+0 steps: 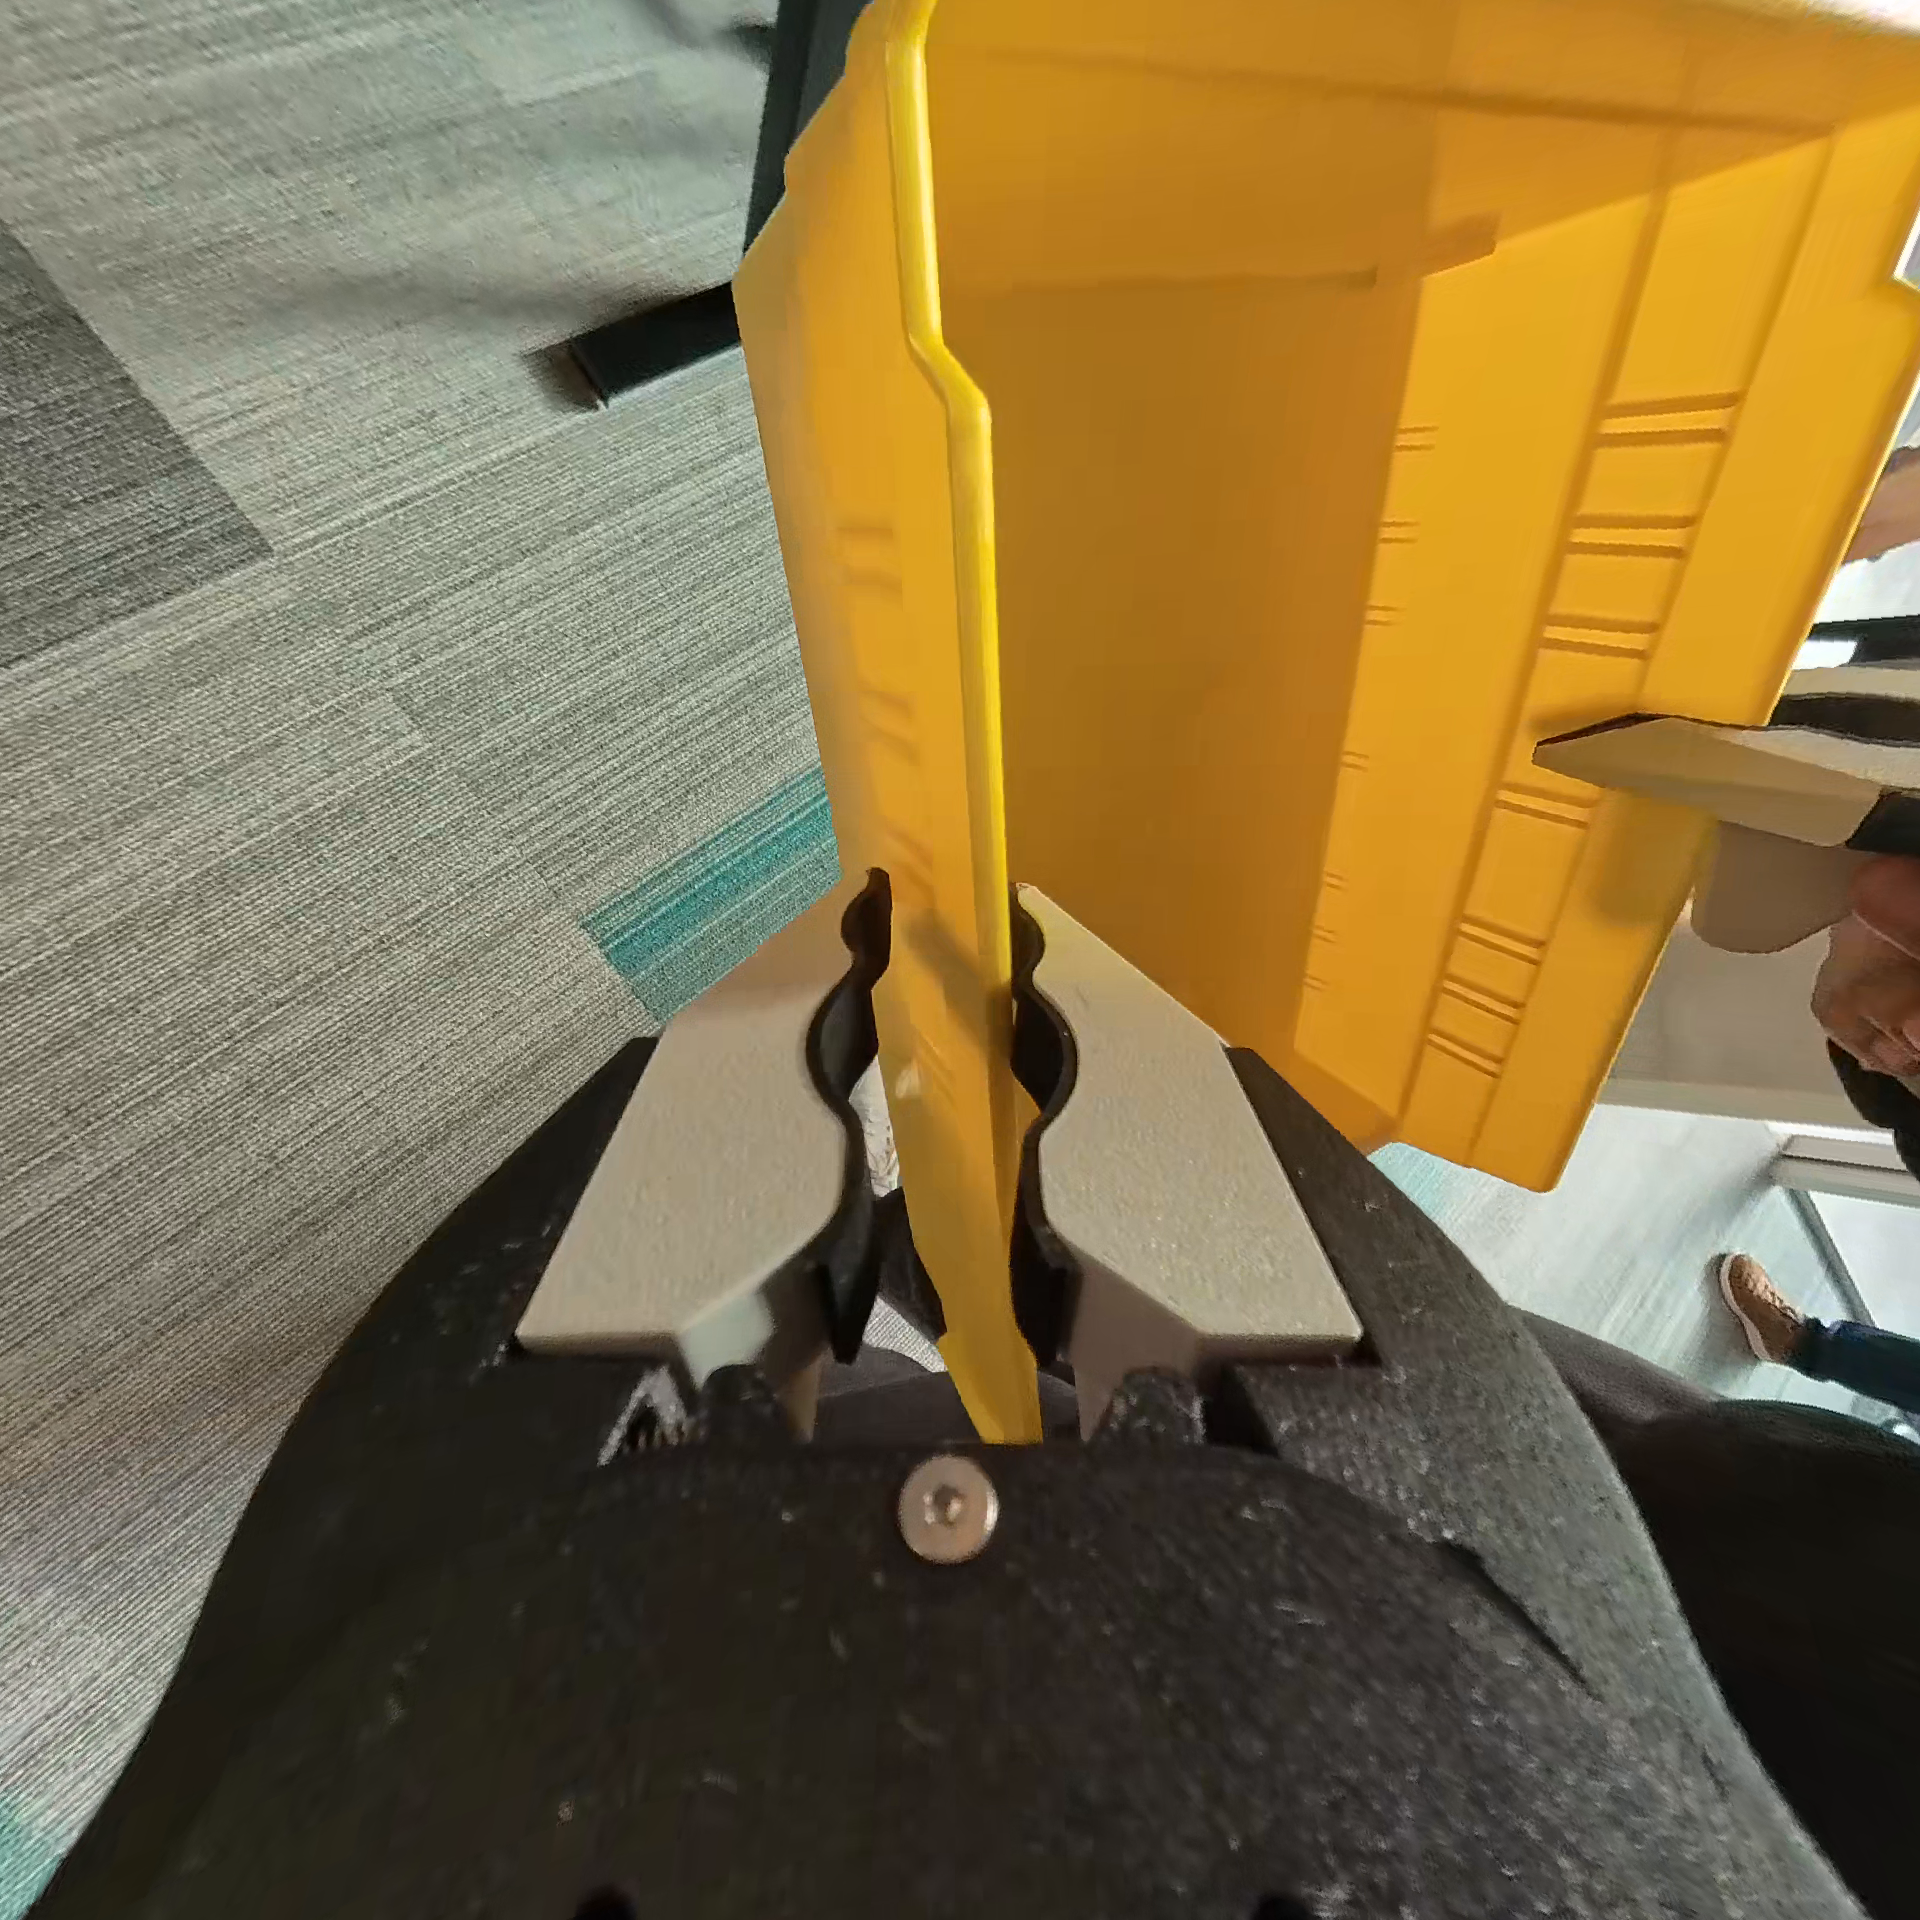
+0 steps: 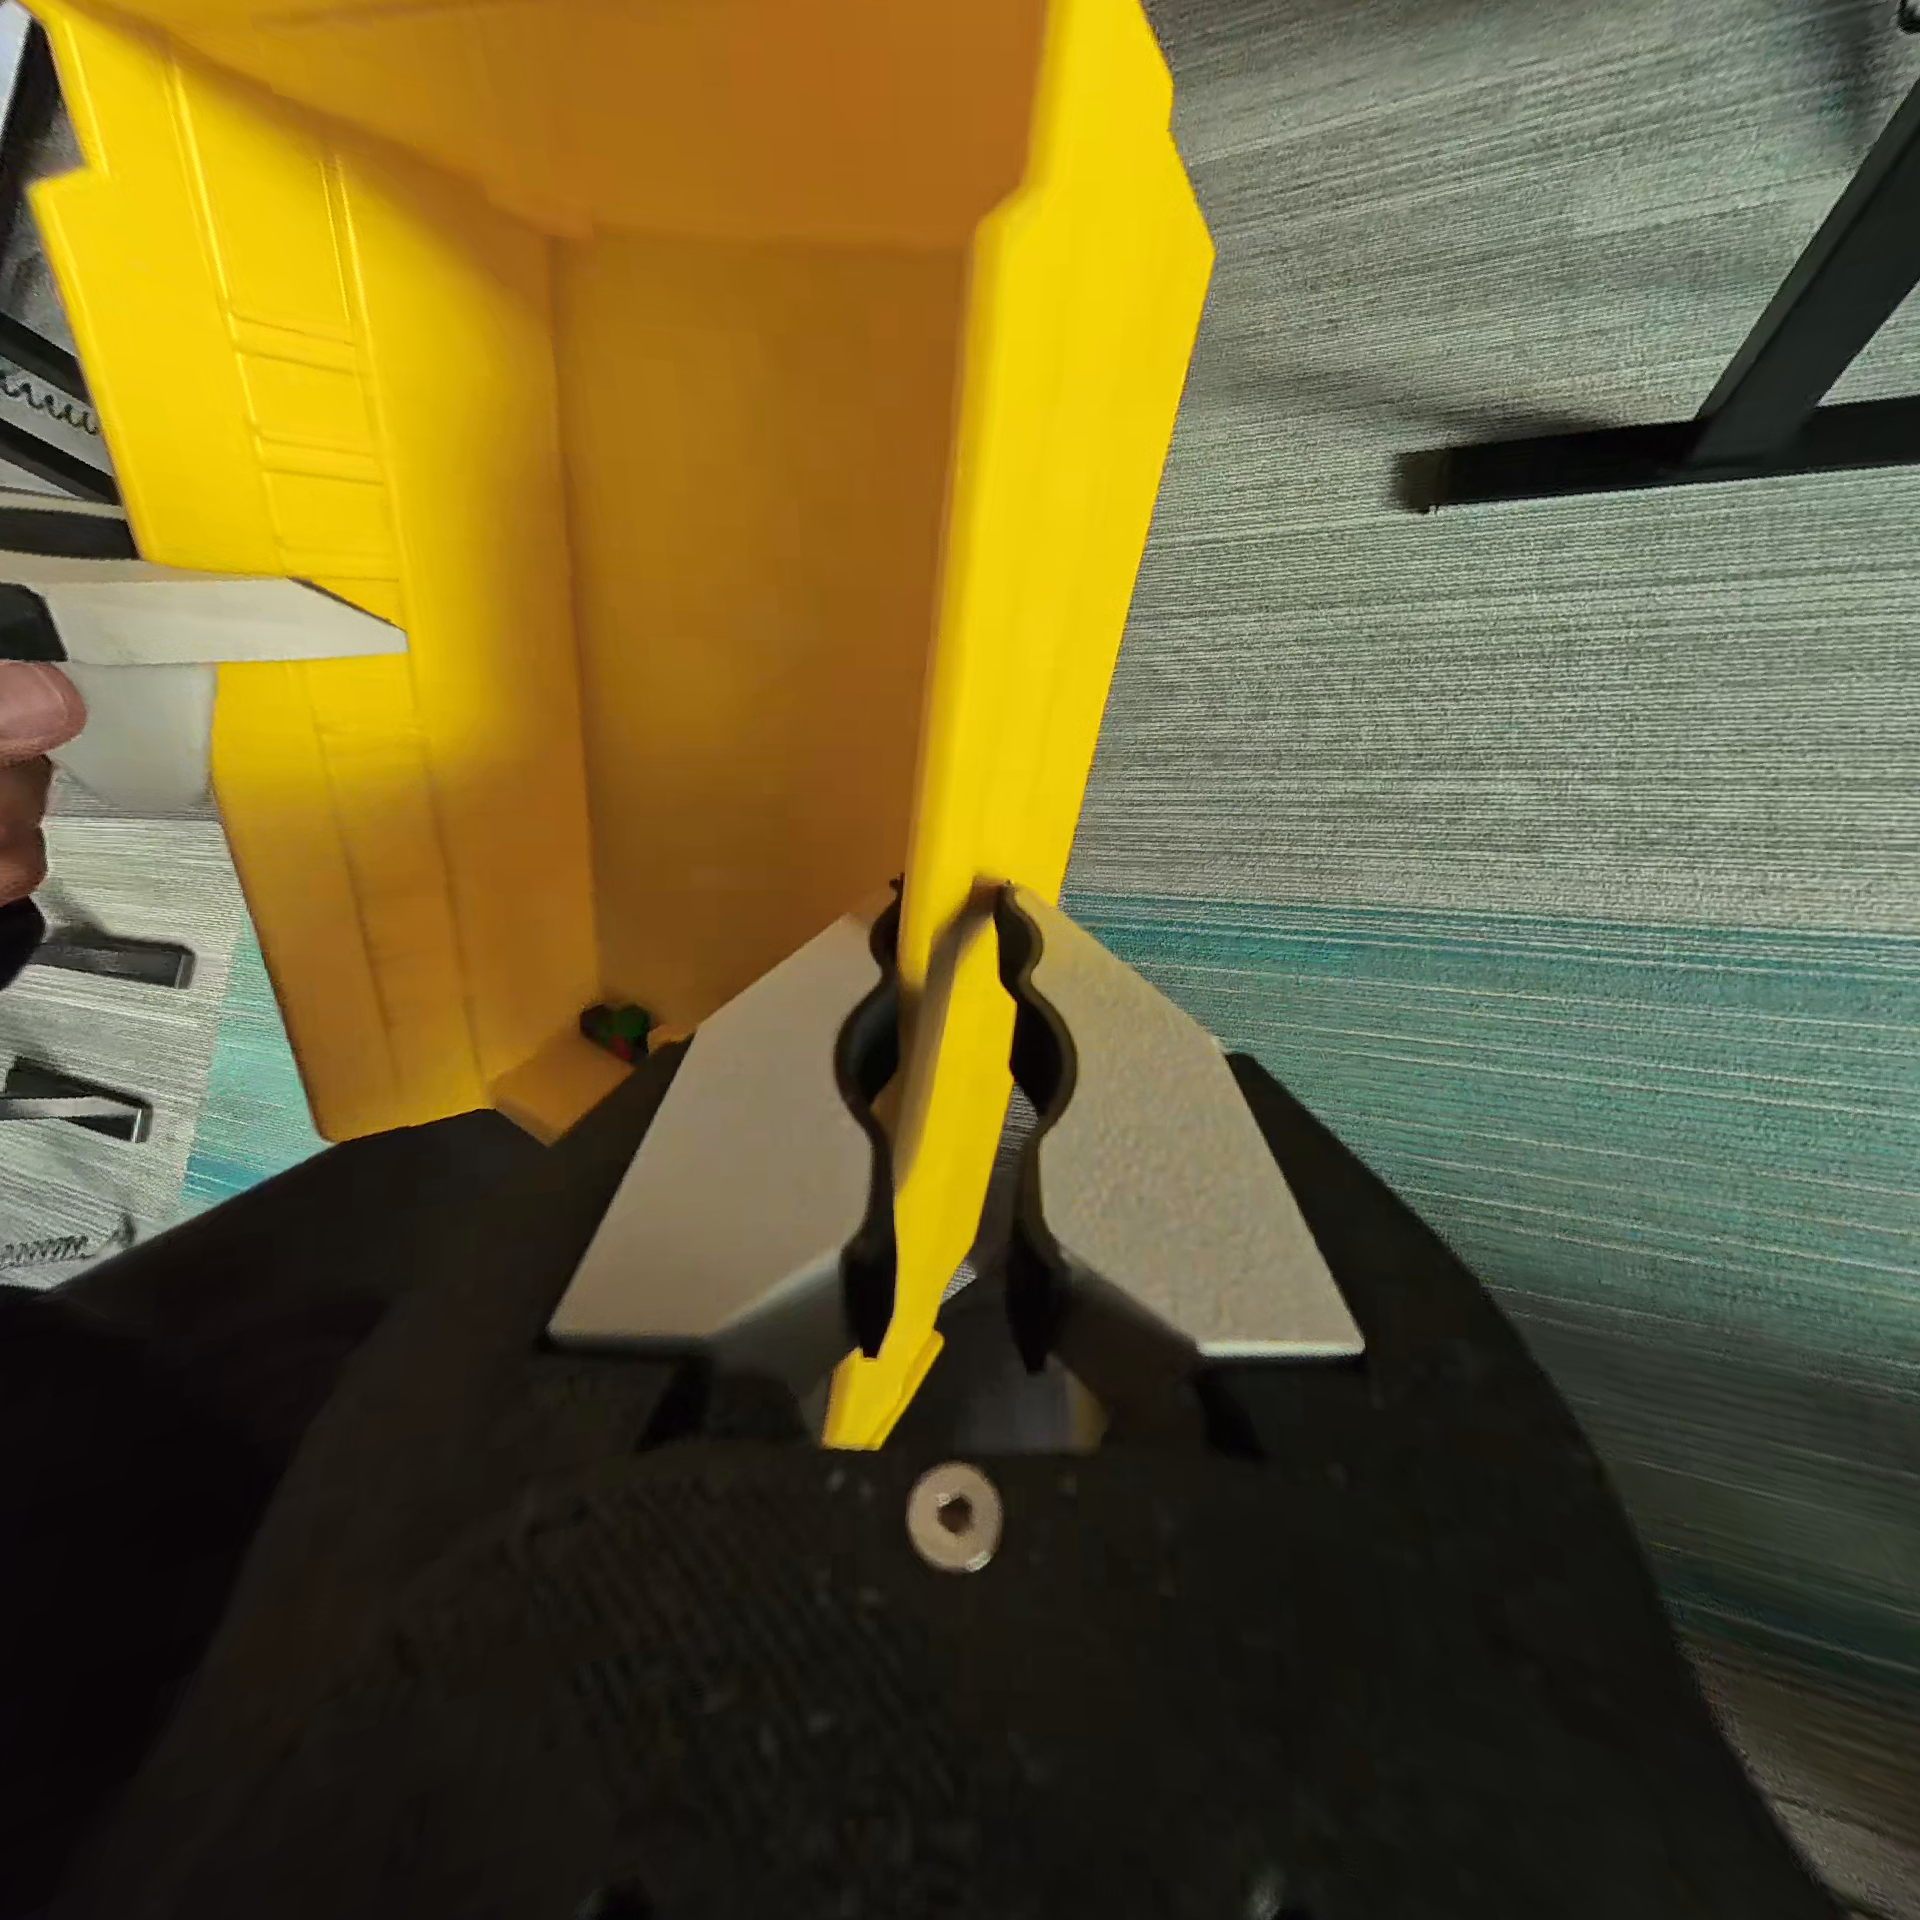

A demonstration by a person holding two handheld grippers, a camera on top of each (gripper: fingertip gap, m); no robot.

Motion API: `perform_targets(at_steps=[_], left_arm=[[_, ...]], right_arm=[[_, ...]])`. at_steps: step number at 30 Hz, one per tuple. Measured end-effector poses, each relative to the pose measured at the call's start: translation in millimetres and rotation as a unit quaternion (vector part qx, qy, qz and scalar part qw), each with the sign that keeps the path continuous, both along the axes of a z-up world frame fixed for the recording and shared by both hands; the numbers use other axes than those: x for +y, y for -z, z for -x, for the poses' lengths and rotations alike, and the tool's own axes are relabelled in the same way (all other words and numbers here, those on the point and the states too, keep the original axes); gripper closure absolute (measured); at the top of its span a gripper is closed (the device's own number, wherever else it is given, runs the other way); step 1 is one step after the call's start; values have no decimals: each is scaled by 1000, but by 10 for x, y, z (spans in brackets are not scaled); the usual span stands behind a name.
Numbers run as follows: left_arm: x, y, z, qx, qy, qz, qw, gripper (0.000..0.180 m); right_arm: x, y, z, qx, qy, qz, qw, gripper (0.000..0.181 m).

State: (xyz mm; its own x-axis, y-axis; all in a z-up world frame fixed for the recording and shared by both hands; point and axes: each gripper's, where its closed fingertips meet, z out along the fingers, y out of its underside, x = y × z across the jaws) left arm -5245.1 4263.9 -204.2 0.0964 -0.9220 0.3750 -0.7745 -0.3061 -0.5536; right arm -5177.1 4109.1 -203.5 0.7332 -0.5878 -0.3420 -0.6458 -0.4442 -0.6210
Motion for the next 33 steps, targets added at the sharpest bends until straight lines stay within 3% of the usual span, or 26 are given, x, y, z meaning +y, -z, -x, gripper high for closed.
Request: perform_targets(at_steps=[16,25,33], left_arm=[[2178,124,-1690,-16,0,44,999,164],[3902,-69,-2494,-25,12,9,1000,164],[5053,173,-3593,-3,1,-2,1000,164]], right_arm=[[2034,164,-1330,27,-9,42,999,164],[3763,33,-2203,19,-22,15,999,164],[4887,288,-3393,42,-27,-8,999,163]])
